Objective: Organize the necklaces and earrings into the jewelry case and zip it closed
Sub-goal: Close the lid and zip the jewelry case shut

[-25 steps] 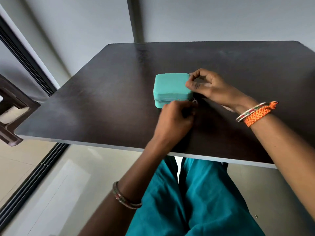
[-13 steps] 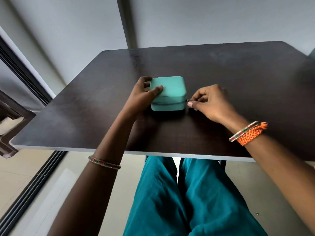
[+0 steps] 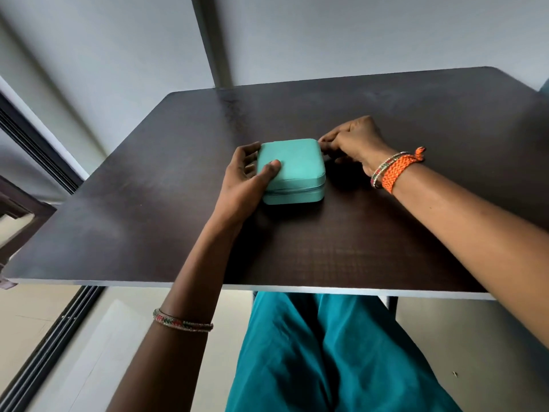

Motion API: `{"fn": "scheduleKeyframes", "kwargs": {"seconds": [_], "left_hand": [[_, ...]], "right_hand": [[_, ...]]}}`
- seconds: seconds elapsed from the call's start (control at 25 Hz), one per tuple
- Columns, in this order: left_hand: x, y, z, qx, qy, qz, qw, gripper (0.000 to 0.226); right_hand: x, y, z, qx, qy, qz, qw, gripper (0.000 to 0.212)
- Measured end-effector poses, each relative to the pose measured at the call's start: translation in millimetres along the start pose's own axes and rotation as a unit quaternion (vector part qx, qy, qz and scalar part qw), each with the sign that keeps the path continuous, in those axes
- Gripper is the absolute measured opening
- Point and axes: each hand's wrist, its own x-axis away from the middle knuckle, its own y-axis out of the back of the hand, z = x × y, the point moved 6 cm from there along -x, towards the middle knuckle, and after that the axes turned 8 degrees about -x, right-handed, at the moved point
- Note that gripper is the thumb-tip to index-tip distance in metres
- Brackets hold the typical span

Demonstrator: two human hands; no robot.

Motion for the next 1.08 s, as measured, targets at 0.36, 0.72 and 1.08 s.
{"fn": "scheduleKeyframes", "kwargs": {"seconds": [0.36,0.72,1.08], "left_hand": [[-1.6,0.1,10.0,-0.061,-0.012,-0.035,0.997,0.059],[24.8,22.0,1.5,-0.063,0.017,-0.193,0.979,0.033],[28.3,24.9,2.0,-0.039,0.069,-0.137,0.987,0.035]], "right_hand": [[-18.0,-27.8,11.1,0.098,0.017,0.103,0.990,0.025],[65.2,1.4,-20.0,-0.205,-0.091,0.097,0.970,0.033],[93.5,-18.3,-12.3,-0.080,0.013,-0.064,0.995,0.029]]}}
